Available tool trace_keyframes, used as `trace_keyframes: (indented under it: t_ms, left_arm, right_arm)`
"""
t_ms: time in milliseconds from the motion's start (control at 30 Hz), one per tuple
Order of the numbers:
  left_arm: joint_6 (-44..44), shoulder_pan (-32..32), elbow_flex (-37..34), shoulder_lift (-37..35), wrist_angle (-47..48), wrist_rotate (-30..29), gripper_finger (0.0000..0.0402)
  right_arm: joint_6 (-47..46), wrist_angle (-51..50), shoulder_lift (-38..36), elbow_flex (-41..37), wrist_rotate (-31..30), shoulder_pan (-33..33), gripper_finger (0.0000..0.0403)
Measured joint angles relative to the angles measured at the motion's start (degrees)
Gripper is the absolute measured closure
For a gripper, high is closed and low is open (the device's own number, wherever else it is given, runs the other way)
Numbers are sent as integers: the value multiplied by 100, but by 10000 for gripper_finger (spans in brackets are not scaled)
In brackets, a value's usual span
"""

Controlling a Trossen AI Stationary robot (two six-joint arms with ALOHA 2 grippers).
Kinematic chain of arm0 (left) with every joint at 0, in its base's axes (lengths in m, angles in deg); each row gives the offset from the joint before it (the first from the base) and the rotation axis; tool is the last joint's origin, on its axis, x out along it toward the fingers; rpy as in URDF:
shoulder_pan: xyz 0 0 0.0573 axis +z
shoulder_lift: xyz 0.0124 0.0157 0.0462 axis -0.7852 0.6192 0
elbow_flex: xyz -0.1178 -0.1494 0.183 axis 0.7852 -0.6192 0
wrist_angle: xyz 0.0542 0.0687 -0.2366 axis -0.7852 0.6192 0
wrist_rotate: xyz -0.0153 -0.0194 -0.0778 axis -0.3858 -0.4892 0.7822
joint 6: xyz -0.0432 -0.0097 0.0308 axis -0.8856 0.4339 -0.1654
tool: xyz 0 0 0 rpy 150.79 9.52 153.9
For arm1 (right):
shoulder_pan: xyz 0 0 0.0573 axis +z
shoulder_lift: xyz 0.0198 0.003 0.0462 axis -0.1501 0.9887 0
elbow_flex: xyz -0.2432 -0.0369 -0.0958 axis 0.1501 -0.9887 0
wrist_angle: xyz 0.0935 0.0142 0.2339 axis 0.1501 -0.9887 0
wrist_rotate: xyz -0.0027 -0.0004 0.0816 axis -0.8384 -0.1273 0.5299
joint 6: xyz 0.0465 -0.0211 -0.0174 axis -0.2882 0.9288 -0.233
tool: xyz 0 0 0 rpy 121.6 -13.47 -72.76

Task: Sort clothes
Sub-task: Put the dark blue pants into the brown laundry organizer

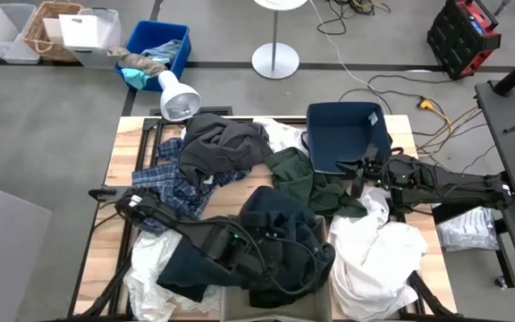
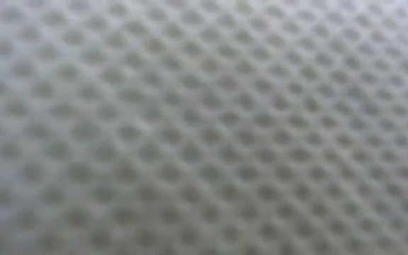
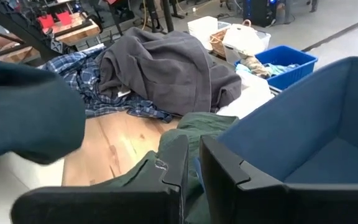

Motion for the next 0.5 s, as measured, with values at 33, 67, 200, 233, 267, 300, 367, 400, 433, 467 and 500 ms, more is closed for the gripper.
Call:
trace_keyframes:
  t_ms: [33,67,200,233,267,300,367,400,433,467,500]
  left_arm:
    - [3,-4,0,39,-100,28,394]
    - [5,-7,0,75,-195,81,393]
    - [-9,-2,2,308,-349,253,397]
    - [-46,-2,2,377,-349,284,399]
    - [-81,-2,2,445,-349,324,400]
    - [-104,4,2,521,-350,395,400]
    - [-170,4,1,634,-337,513,401]
    - [-235,4,1,686,-341,604,401]
    - [-314,4,0,720,-329,704,401]
    - [-399,4,2,760,-305,818,401]
    - [-474,4,1,780,-267,901,401]
  right_arm:
    - [0,-9,0,0,0,0,369]
    - [-6,-9,0,0,-1,0,369]
    - [-49,-25,0,0,11,0,369]
    - [-50,-28,0,0,12,0,369]
    - [-56,-27,0,0,14,0,369]
    - [-70,-32,0,0,14,0,369]
    - [-83,-33,0,0,16,0,369]
    - [-83,-37,0,0,15,0,369]
    - [-83,-33,0,0,16,0,369]
    - [-83,-37,0,-2,16,0,369]
    - [-85,-34,0,-2,16,0,369]
